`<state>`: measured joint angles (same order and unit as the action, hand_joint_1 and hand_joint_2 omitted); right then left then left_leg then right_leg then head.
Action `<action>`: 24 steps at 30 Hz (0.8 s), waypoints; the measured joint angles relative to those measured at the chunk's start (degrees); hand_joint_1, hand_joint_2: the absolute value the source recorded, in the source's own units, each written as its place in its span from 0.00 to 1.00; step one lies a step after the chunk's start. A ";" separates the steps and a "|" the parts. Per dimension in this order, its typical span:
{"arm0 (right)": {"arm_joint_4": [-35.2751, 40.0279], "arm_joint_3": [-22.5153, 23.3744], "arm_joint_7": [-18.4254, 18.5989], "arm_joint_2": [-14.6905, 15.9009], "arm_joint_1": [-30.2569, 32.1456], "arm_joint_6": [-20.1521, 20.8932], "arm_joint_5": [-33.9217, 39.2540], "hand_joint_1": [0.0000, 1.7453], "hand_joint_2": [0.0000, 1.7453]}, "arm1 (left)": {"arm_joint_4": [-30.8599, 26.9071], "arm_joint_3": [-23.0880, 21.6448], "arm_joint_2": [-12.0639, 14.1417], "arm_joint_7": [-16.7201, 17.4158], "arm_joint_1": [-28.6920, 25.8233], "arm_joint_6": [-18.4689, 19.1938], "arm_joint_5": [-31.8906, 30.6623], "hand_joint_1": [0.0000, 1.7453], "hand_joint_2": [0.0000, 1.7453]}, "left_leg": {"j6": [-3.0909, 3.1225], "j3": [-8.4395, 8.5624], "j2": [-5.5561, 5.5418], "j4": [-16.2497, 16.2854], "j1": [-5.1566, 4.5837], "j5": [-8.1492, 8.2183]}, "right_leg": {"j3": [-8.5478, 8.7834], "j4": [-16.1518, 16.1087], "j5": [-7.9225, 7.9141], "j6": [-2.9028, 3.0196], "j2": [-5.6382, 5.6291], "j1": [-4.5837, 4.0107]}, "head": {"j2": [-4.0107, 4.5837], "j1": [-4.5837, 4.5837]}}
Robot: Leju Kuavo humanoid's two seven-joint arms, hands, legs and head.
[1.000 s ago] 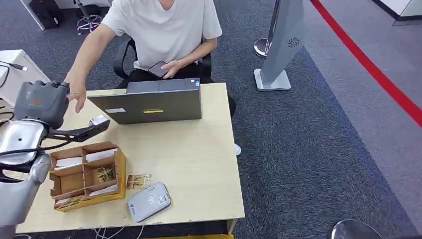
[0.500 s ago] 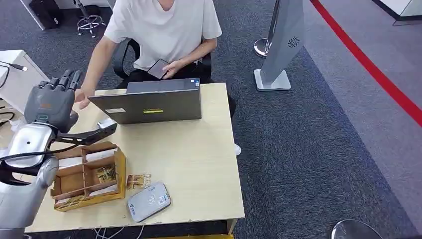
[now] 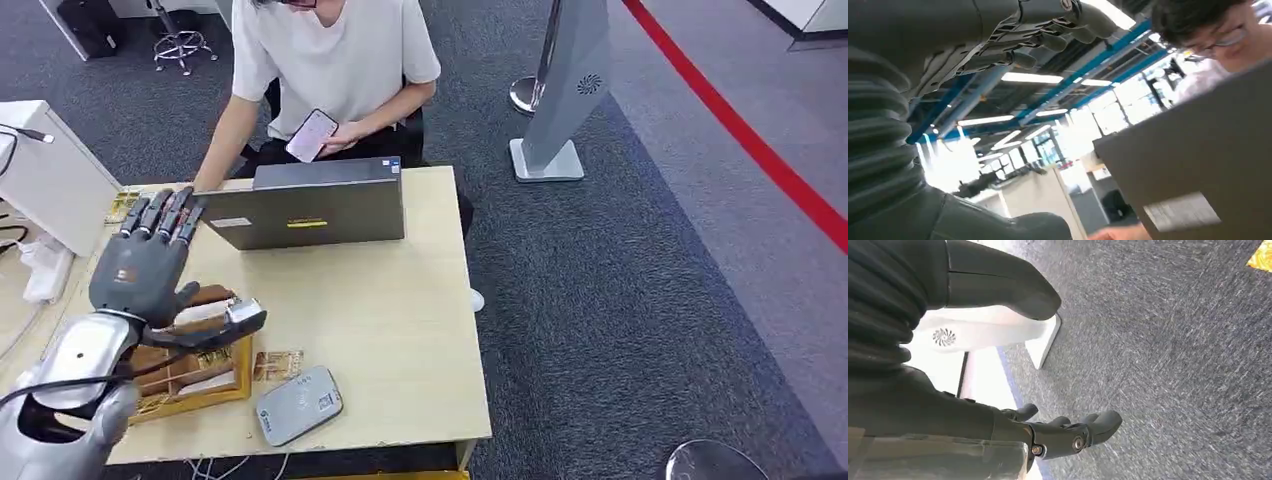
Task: Pass the card to the sensor for recognition and then transmit it.
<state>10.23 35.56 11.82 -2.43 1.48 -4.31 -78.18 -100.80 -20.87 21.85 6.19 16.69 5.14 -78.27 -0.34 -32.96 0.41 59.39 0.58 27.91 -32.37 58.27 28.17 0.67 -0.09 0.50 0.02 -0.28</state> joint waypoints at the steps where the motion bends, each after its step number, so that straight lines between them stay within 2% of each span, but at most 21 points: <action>1: 0.00 0.29 0.22 -0.18 0.06 -0.07 0.07 0.00 1.00 | -1.54 0.04 0.43 -0.09 -2.26 -0.40 0.42 0.00 1.00 | 0.00 -0.02 0.00 0.00 0.00 0.00 | -0.01 0.00 0.01 -0.01 0.00 0.00 | 0.00 0.00; 7: -0.07 1.79 0.85 -0.85 0.19 -0.66 0.85 0.00 1.00 | -9.36 2.01 3.13 -0.85 -14.52 -2.69 1.55 0.00 1.00 | -0.04 -0.11 -0.04 -0.02 0.01 0.06 | -0.10 -0.01 0.07 -0.02 0.05 -0.01 | 0.00 0.00; 11: -0.07 2.30 0.83 -1.12 0.14 -0.90 0.96 0.00 1.00 | -12.29 3.46 3.90 -1.29 -19.25 -3.48 1.62 0.00 1.00 | -0.04 -0.14 -0.04 -0.03 0.01 0.06 | -0.07 0.00 0.06 -0.02 0.08 0.00 | 0.00 -0.02; 16: -0.07 3.30 0.77 -1.64 0.26 -1.81 1.07 0.00 1.00 | -15.64 5.55 4.34 -1.71 -27.39 -6.98 1.60 0.00 1.00 | -0.04 -0.11 -0.04 -0.02 0.00 0.06 | -0.09 -0.01 0.06 -0.02 0.08 0.00 | 0.00 0.00; 24: -0.07 3.80 0.81 -1.97 0.22 -1.88 1.07 0.00 1.00 | -17.54 6.84 4.69 -1.71 -31.46 -7.54 1.51 0.00 1.00 | -0.03 -0.14 -0.11 -0.02 0.01 0.06 | -0.07 -0.01 0.06 -0.02 0.17 0.00 | 0.00 0.00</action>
<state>10.16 39.36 12.63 -4.39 1.69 -6.19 -77.11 -118.33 -14.03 26.53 4.48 -14.77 -2.40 -76.76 -0.37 -33.10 0.30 59.37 0.59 27.97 -32.44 58.26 28.23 0.64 0.08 0.50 0.02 -0.28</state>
